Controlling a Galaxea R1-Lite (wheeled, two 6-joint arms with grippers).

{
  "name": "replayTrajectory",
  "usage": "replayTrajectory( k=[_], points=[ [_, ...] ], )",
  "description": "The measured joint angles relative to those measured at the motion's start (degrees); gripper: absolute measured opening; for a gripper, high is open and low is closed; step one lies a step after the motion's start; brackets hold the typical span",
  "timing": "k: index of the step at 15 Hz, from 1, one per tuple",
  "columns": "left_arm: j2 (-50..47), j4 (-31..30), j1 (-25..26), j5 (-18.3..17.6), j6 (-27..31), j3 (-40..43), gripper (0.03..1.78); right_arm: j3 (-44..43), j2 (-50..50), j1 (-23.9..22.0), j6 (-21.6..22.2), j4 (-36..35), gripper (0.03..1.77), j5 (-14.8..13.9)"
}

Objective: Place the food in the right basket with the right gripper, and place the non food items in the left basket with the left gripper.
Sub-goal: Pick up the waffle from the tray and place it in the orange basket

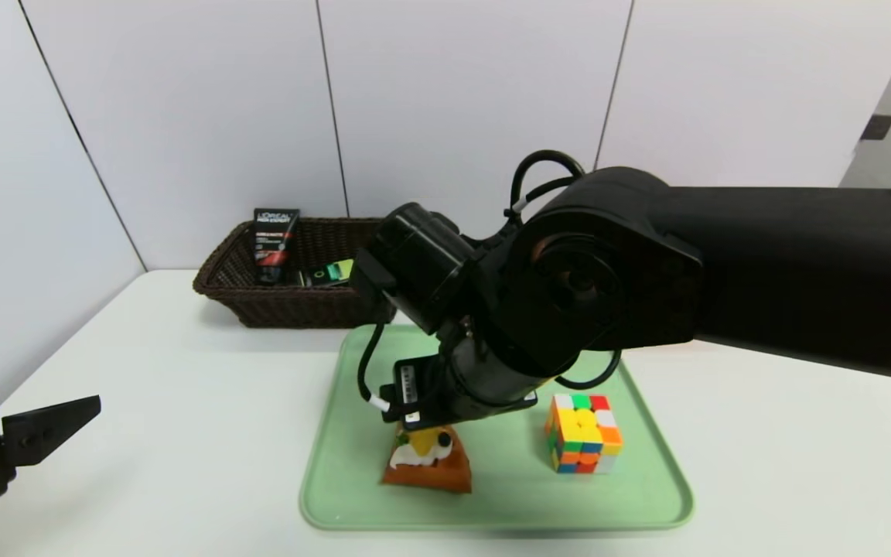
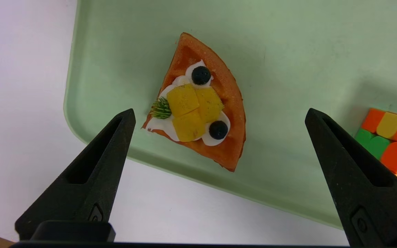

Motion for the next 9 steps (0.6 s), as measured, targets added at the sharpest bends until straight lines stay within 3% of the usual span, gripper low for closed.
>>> replayTrajectory(
  k=[9],
  points=[
    [-2.68,1.18,0.04,-0.06,0.41,-0.26,1.69,-0.02,3.58,2.04,0.41,-0.04,1.7,-0.9]
  ],
)
